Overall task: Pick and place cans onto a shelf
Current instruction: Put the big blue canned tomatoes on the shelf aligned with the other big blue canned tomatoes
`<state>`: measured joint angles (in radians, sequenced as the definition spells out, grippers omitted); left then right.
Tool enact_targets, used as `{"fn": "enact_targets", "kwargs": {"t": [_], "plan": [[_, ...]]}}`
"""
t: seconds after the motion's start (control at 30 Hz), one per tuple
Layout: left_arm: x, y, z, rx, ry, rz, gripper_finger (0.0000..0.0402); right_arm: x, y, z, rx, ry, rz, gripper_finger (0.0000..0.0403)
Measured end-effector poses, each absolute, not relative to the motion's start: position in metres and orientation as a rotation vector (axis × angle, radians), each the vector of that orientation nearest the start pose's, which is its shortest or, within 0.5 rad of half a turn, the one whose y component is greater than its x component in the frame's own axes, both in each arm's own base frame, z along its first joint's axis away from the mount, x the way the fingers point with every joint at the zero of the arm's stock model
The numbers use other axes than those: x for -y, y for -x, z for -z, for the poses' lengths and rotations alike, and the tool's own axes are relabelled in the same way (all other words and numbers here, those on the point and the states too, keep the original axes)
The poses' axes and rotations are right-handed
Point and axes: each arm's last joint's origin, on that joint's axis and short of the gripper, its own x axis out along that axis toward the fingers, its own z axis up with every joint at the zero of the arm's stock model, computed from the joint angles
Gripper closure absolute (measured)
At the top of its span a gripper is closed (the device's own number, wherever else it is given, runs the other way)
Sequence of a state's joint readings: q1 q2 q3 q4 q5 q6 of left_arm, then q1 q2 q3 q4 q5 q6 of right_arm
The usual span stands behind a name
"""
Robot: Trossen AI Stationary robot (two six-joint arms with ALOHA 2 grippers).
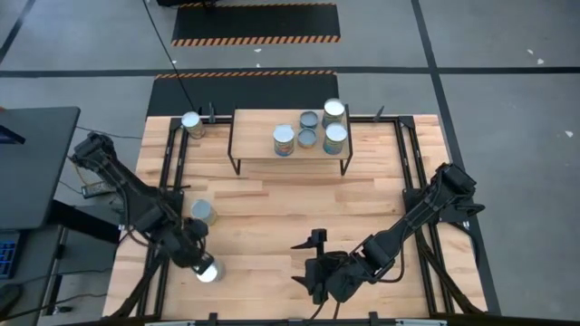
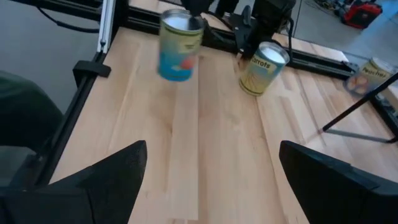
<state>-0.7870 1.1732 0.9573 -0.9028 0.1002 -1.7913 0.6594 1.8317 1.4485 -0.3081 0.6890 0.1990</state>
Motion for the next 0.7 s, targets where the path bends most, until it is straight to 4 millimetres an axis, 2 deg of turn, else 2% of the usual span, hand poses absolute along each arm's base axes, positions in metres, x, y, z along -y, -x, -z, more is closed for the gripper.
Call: {"fn": "enact_targets", "kwargs": {"t": [0.2, 0.37, 0.7], "plan": [[0.136, -0.154, -0.267, -1.354, 1.083, -0.397, 0.0401, -0.235, -0.333, -0.264, -0.535, 0.222, 0.087, 0.0028], [0.134, -0.162, -0.258, -1.36, 1.027, -0.452, 0.0401, -0.234, -0.333, -0.264, -0.535, 0.204, 0.092, 0.0028], [0.126, -0.178, -0.25, -1.267, 0.971, -0.516, 0.0401, -0.235, -0.333, -0.264, -0.534, 0.197, 0.093, 0.0028]]}}
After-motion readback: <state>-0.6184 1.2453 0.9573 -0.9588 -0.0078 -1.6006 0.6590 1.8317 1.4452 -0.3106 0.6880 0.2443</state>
